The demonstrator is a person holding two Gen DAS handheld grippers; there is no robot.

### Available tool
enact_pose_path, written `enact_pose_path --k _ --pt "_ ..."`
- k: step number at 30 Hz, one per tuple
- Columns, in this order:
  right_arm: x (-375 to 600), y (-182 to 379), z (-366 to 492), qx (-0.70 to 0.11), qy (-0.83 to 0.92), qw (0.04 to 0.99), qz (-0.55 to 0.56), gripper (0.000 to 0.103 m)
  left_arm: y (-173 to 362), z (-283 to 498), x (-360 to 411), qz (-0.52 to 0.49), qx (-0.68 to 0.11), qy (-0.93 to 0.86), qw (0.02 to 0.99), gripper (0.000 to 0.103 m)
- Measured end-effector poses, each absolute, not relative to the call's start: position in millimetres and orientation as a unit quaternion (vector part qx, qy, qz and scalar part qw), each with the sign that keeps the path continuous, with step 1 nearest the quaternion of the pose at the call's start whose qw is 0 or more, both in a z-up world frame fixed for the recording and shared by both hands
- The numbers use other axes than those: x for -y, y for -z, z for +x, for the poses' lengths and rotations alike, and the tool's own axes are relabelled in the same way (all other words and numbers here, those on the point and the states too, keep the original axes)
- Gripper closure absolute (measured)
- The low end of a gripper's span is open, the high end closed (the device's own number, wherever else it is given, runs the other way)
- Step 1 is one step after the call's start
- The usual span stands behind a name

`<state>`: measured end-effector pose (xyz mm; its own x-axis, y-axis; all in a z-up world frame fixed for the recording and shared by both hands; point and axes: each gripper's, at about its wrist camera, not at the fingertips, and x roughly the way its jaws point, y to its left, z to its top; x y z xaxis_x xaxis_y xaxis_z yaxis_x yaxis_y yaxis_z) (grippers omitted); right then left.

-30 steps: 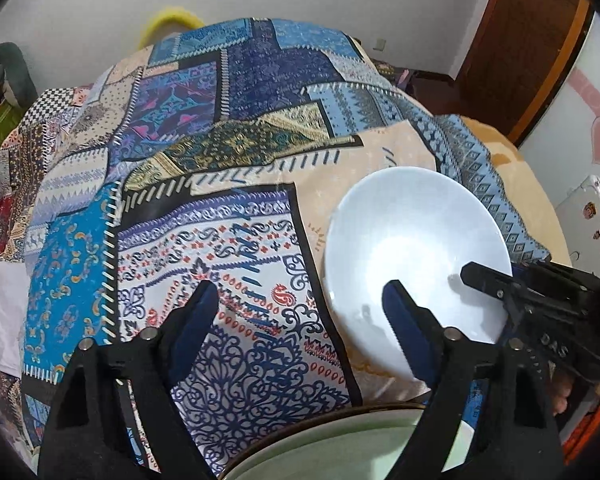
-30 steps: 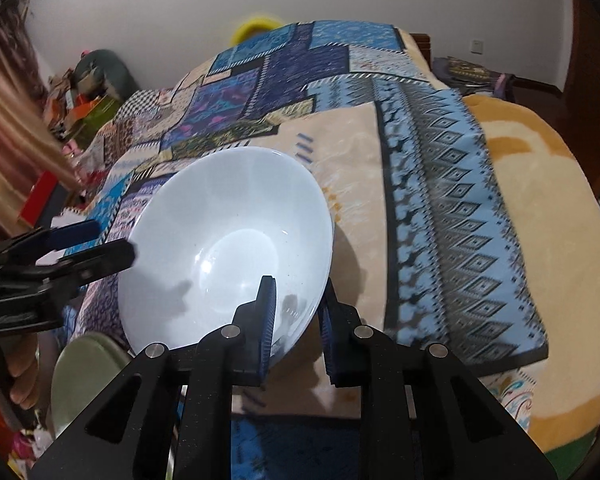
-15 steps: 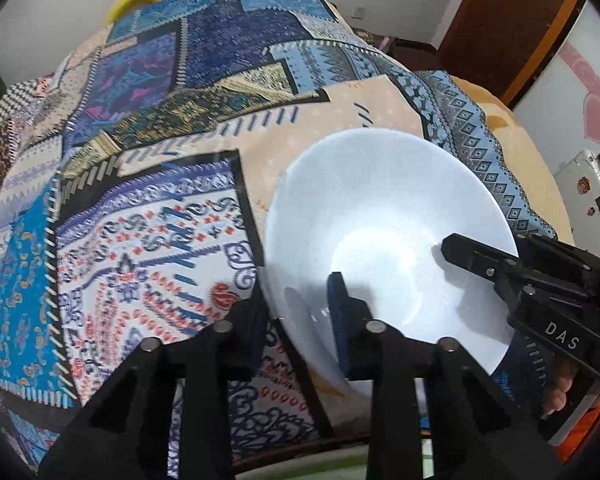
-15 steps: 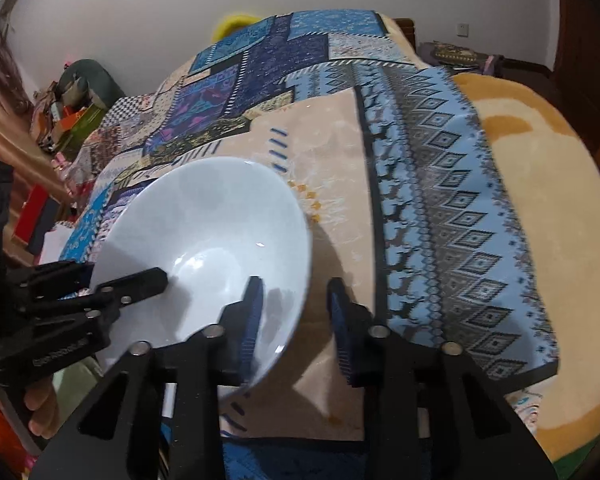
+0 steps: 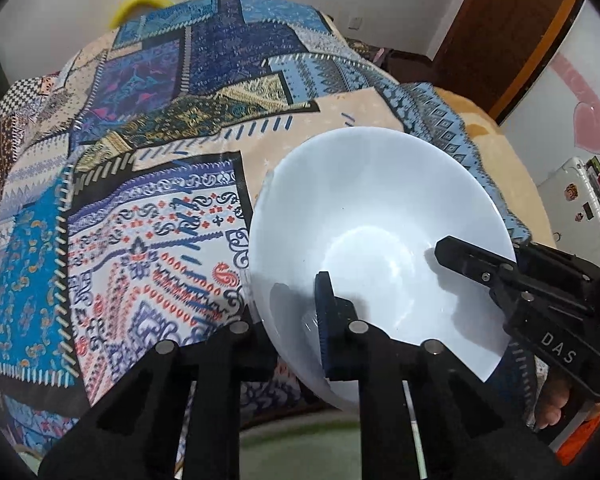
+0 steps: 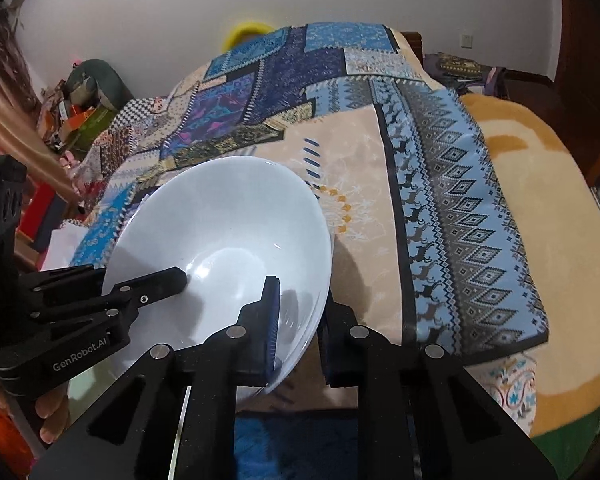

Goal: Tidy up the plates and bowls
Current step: 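Lift the white bowl with both grippers and carry it over the nested bowls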

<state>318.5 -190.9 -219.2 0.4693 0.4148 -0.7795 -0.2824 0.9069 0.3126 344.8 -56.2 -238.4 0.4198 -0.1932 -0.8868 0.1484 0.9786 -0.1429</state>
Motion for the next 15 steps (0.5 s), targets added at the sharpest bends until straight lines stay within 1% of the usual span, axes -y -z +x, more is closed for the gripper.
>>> enact_pose_path --k 15 --pt "174 154 263 -0.420 -0.215 0.880 0.056 0.087 160 271 39 -0.018 -0.468 0.099 0.878 0.087"
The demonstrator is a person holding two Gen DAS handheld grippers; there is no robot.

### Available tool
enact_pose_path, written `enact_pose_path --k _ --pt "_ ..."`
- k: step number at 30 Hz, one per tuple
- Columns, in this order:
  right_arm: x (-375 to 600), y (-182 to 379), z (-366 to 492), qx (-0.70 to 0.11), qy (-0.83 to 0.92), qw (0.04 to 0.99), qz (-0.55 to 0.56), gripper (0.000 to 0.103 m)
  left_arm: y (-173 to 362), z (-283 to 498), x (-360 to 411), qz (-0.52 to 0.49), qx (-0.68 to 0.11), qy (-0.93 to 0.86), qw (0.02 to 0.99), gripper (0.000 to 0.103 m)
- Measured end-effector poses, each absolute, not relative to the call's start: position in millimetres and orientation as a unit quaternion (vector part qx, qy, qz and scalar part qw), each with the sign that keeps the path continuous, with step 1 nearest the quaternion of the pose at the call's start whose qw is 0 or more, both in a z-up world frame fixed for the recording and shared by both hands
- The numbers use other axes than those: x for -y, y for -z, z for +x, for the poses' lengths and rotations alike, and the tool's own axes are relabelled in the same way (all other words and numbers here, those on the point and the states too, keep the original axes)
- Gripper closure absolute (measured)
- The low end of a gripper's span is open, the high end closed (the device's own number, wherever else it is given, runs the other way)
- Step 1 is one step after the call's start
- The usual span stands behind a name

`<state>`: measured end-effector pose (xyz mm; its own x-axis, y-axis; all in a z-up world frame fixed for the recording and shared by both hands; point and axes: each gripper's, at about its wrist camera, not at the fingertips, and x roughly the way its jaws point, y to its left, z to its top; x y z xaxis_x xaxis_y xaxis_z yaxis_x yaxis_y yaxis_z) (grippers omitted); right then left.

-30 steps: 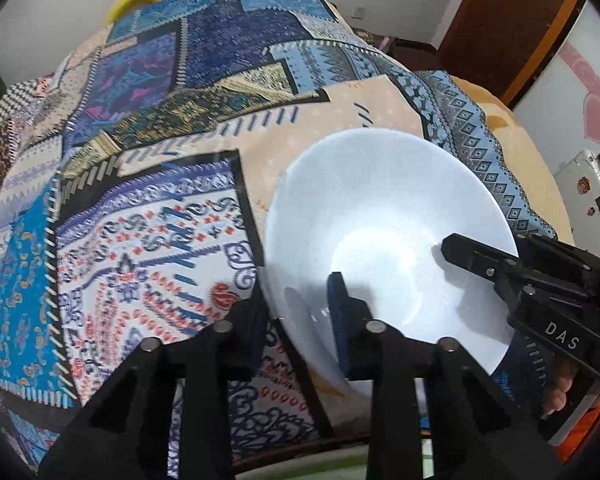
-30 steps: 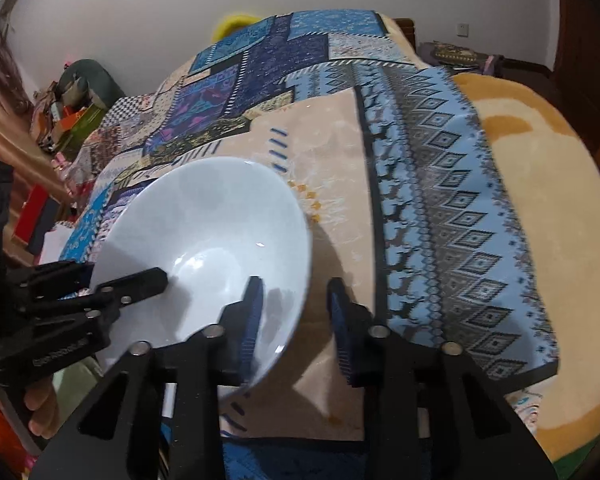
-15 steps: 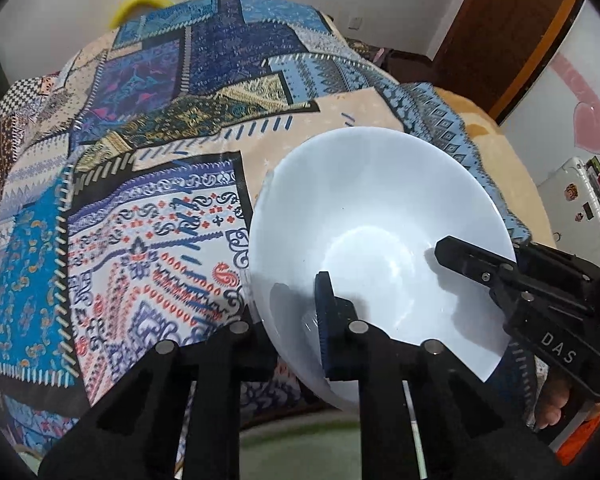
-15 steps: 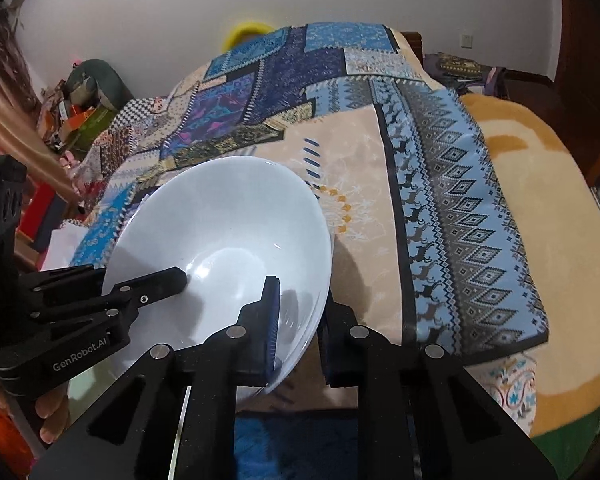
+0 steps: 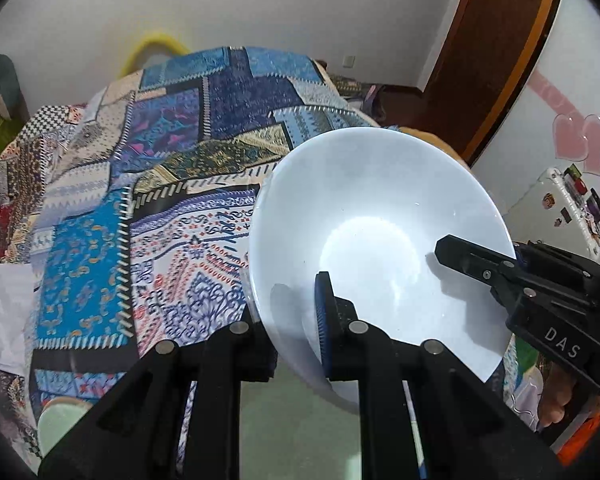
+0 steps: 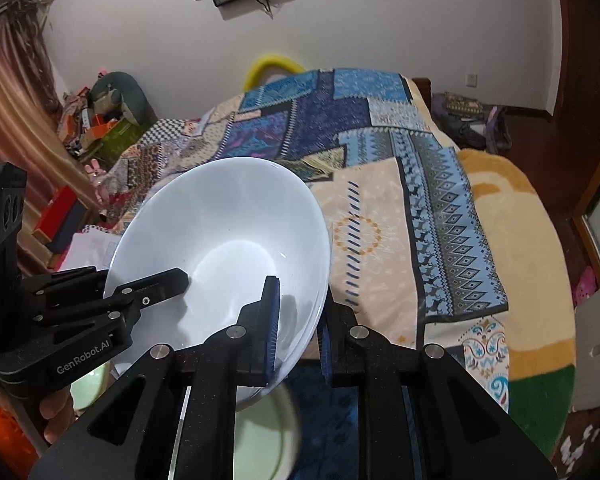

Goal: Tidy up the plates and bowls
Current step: 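Lift the white bowl with both grippers and carry it over the nested bowls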

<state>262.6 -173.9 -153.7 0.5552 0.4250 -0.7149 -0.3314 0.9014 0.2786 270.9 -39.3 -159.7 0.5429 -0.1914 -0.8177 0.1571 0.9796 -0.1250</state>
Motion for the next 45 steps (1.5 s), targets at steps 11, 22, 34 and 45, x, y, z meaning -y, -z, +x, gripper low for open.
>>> enact_pose_path --k 11,22,34,45 --pt "149 131 224 -0.396 -0.231 0.888 0.044 0.087 125 216 11 -0.025 -0.440 0.090 0.893 0.088" --pt "104 126 196 -0.385 -0.272 0.881 0.033 0.087 110 165 -39 -0.044 -0.423 0.060 0.903 0.088" --pt "42 139 174 -0.394 -0.319 0.862 0.019 0.087 118 121 -108 -0.068 -0.424 0.011 0.903 0.088" --pt "-4 158 166 -0.415 -0.346 0.842 0.013 0.087 143 100 -154 -0.083 -0.441 -0.019 0.893 0.088"
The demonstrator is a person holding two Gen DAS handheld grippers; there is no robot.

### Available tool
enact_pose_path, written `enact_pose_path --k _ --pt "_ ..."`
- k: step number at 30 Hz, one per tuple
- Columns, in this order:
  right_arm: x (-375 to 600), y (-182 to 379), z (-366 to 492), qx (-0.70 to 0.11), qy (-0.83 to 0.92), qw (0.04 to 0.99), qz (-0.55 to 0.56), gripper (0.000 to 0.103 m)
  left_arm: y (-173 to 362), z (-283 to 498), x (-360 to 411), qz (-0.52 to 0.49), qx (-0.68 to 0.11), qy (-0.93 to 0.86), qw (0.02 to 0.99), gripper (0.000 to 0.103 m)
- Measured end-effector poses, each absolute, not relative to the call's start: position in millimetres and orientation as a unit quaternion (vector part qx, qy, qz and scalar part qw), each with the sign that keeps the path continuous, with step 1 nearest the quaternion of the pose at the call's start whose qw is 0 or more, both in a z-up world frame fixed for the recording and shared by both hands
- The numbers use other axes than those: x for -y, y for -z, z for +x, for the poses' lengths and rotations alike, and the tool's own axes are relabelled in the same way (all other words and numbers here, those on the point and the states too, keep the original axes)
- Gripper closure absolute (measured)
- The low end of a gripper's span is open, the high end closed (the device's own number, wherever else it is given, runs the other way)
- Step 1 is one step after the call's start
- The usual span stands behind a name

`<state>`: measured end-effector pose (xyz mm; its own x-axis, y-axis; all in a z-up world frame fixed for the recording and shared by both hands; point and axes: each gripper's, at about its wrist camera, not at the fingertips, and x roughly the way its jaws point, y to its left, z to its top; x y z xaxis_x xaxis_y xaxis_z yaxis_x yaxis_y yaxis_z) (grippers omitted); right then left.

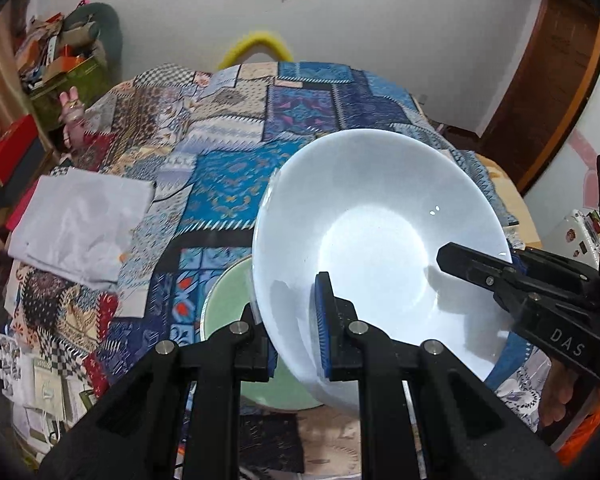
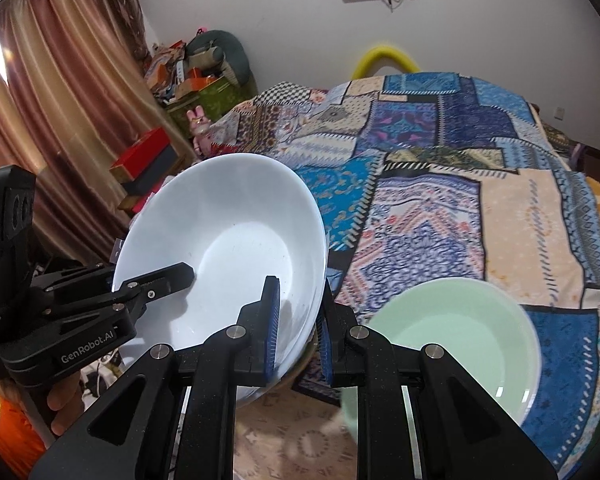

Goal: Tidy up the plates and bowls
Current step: 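Lift the white bowl with both grippers and carry it over the nested bowls, then lower the white bowl into the light green bowl with both grippers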

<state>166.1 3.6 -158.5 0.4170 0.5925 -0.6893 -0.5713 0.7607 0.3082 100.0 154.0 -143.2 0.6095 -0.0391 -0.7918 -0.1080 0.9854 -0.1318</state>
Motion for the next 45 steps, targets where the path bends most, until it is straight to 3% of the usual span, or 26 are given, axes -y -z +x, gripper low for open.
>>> enact_pose_path --k 24,45 --pt "-43 218 165 -0.488 -0.355 0.797 0.007 0.087 217 100 -193 -0.100 -0.507 -0.038 0.855 0.088" --pt "-43 220 168 -0.497 -0.346 0.795 -0.037 0.084 227 104 -192 -0.080 -0.514 -0.045 0.853 0.087"
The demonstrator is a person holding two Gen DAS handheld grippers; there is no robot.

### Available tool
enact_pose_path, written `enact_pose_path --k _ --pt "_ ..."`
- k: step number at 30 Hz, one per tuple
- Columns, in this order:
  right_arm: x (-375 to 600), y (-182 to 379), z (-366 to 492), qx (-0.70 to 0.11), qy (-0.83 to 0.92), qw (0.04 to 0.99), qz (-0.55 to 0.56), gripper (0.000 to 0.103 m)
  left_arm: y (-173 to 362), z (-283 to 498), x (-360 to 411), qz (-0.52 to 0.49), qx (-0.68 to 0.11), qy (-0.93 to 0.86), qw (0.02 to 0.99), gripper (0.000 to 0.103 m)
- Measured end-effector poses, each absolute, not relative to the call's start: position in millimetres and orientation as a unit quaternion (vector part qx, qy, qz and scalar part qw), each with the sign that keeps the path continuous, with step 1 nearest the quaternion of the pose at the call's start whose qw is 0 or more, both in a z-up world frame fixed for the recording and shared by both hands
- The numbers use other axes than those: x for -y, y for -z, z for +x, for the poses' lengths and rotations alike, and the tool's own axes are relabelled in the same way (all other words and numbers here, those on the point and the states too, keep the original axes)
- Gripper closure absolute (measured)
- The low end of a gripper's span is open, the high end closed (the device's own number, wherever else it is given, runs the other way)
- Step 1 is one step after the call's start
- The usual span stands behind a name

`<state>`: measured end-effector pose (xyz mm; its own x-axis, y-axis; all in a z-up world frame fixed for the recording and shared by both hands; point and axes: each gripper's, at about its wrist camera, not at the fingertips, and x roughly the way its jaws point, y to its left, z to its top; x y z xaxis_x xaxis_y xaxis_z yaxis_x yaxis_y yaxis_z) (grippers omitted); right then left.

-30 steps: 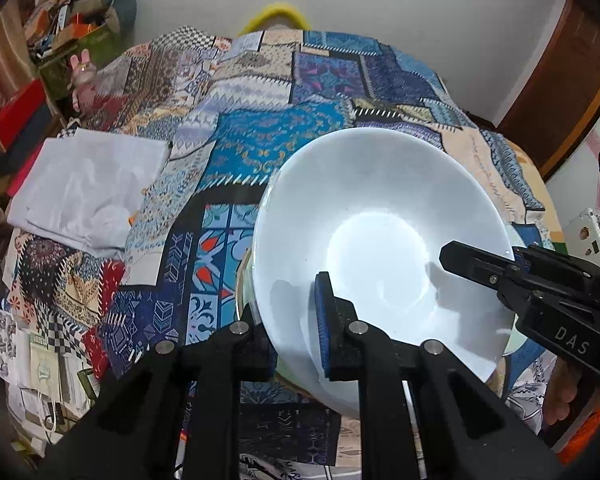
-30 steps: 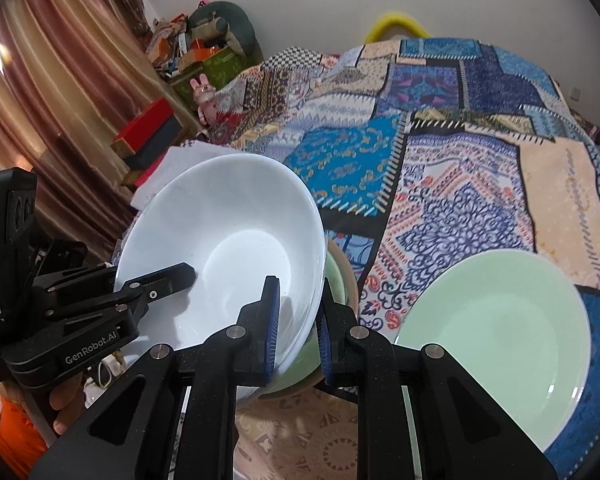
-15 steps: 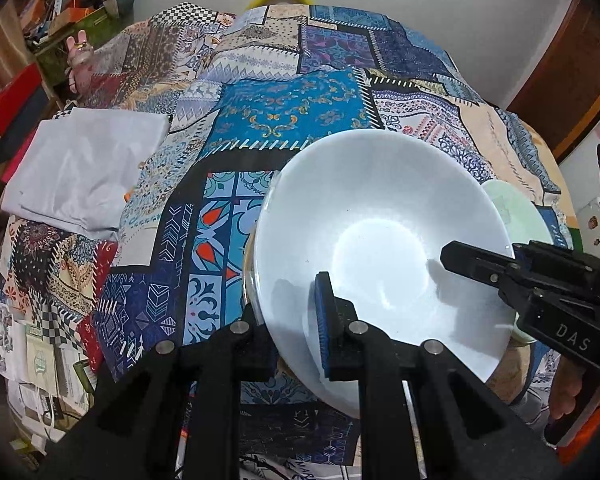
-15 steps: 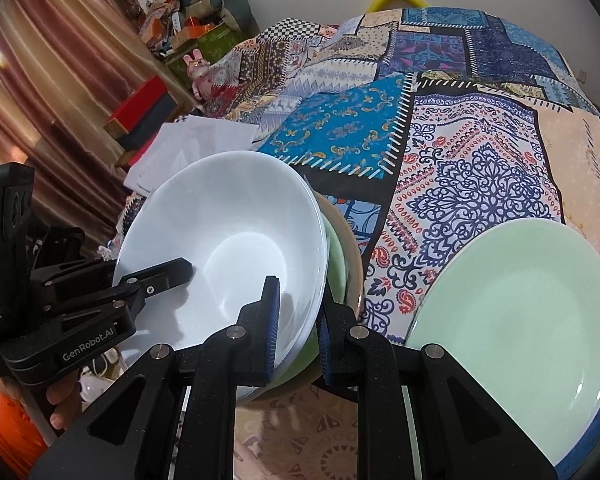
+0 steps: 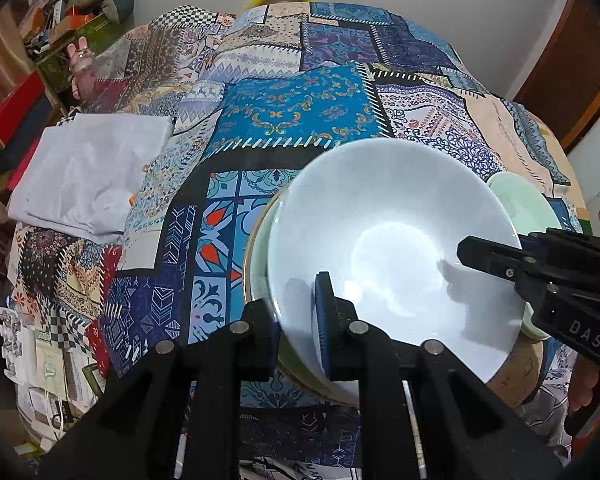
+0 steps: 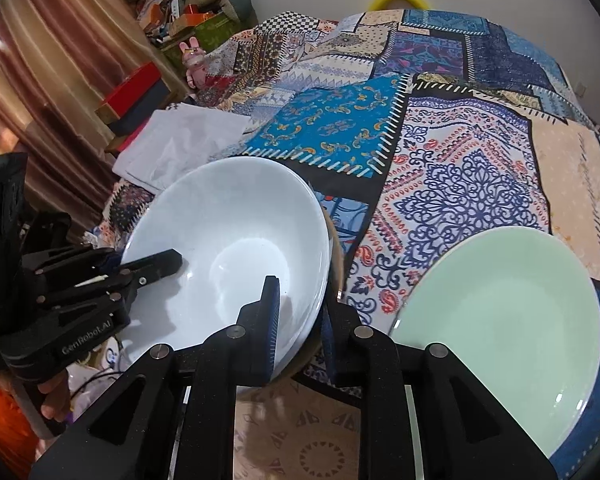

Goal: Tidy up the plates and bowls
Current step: 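Lower the white bowl into the light green bowl with both grippers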

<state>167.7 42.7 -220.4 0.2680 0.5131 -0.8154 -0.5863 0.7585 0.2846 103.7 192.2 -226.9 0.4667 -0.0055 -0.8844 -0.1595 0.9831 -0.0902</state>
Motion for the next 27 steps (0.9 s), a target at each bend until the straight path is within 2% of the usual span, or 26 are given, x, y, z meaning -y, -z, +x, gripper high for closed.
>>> enact_pose_path --k 9,15,19,20,22,27 --pt "-35 219 167 -0.492 -0.342 0.800 -0.040 0.084 222 102 -193 -0.096 -0.515 -0.043 0.851 0.087" --pt "-32 222 165 -0.495 -0.342 0.798 -0.036 0.084 214 98 -197 -0.113 -0.512 -0.042 0.850 0.083" --pt "-30 223 165 -0.495 -0.341 0.798 -0.033 0.080 210 97 -197 -0.114 -0.511 -0.043 0.851 0.082" --pt "-29 223 165 -0.495 -0.340 0.799 -0.033 0.078 209 96 -197 -0.111 -0.508 -0.047 0.853 0.078" --pt "-26 223 164 -0.491 -0.335 0.803 -0.033 0.075 202 91 -196 -0.091 -0.492 -0.061 0.864 0.058" --pt "-23 219 164 -0.486 -0.336 0.807 -0.023 0.066 196 83 -200 -0.075 -0.478 -0.068 0.873 0.049"
